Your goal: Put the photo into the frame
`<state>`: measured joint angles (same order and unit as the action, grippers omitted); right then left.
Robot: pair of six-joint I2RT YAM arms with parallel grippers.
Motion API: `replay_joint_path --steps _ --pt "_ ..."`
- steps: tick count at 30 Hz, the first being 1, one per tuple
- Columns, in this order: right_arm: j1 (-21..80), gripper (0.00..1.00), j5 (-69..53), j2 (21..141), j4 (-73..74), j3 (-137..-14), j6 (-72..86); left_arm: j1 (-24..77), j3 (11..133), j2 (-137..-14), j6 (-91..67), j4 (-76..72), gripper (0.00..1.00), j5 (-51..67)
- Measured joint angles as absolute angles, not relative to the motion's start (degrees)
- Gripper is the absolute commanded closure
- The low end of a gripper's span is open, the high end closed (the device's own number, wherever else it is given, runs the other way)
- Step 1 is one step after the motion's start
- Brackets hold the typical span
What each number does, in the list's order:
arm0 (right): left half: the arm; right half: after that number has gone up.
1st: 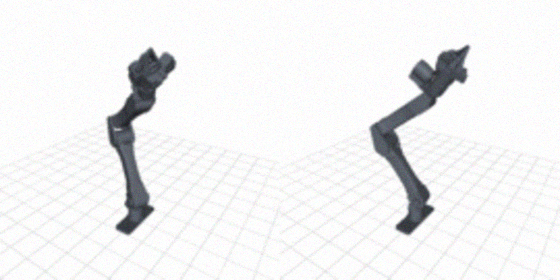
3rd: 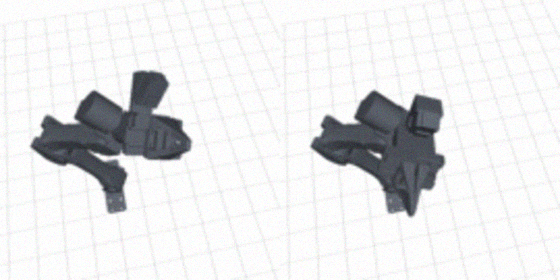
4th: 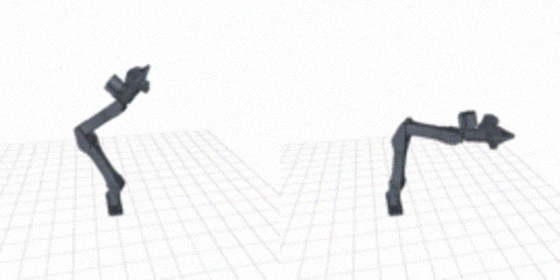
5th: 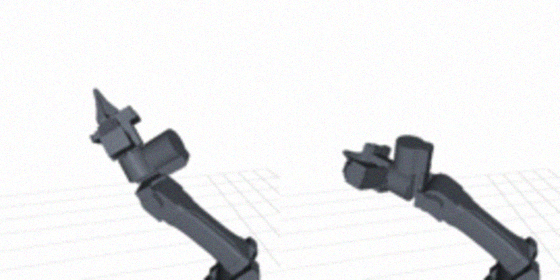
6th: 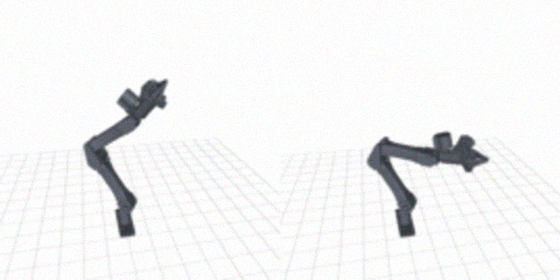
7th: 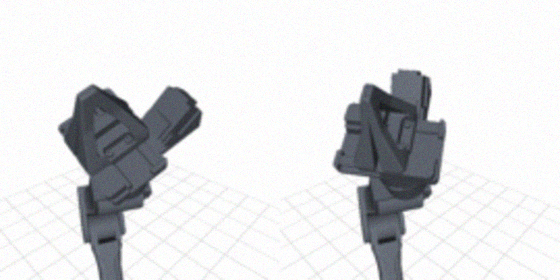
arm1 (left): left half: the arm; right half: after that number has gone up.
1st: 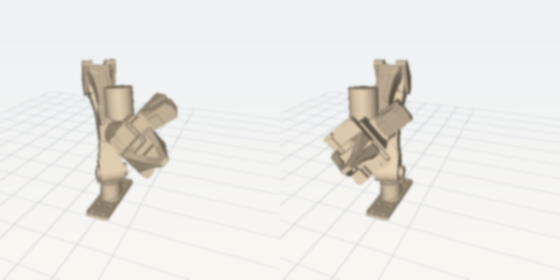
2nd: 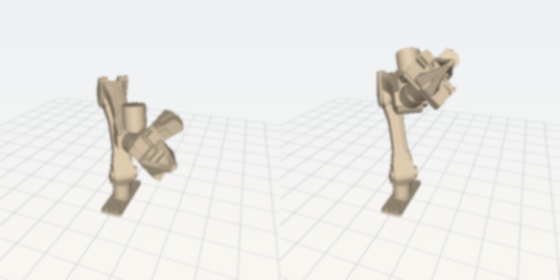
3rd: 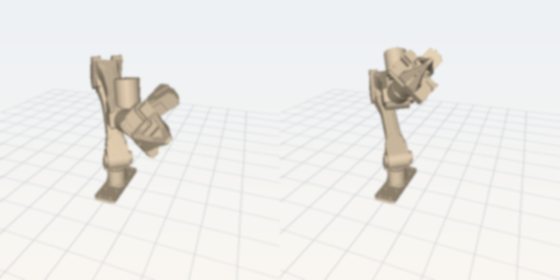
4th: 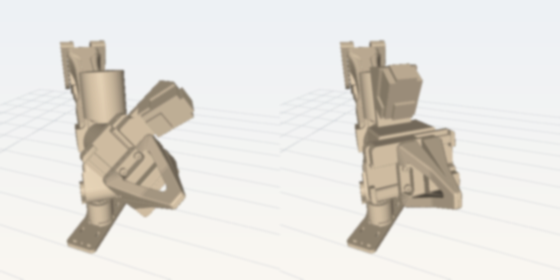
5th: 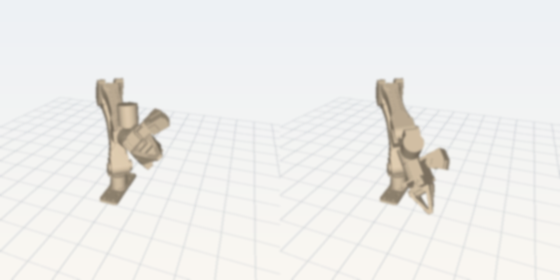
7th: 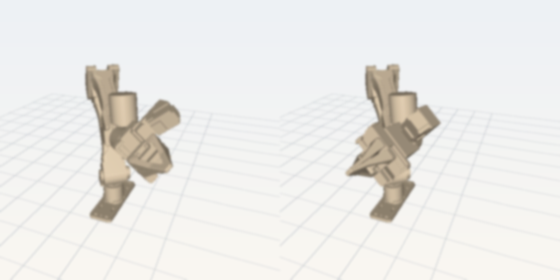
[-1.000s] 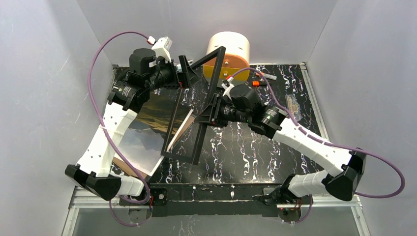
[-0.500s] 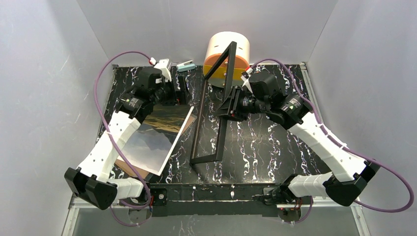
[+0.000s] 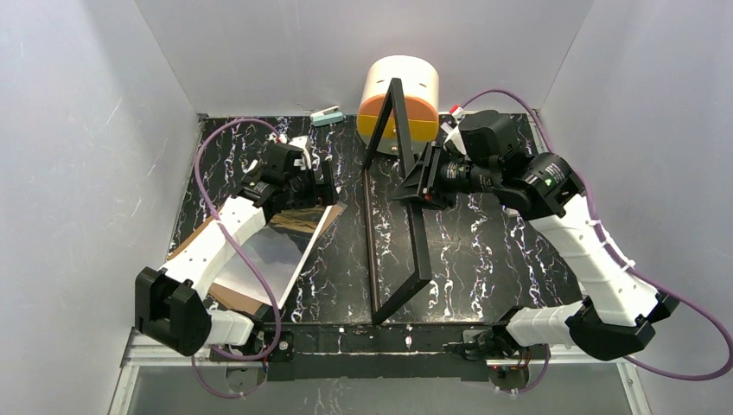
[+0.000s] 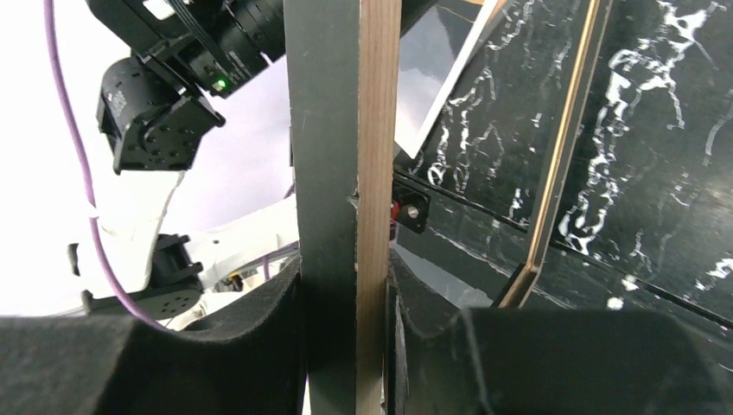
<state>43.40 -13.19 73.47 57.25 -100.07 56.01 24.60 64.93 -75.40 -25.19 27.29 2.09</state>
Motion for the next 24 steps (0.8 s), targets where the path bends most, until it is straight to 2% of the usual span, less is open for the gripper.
replay_joint_path --steps 14,24 --pt "43.2 0.97 0.5 77.5 71.7 -100.5 49.9 24.6 63.2 -81.3 -26.7 23.2 0.02 1.9" --pt "43.3 0.95 2.1 79.3 64.1 -97.9 47.2 24.6 63.7 -81.3 -26.5 24.4 0.02 -1.8"
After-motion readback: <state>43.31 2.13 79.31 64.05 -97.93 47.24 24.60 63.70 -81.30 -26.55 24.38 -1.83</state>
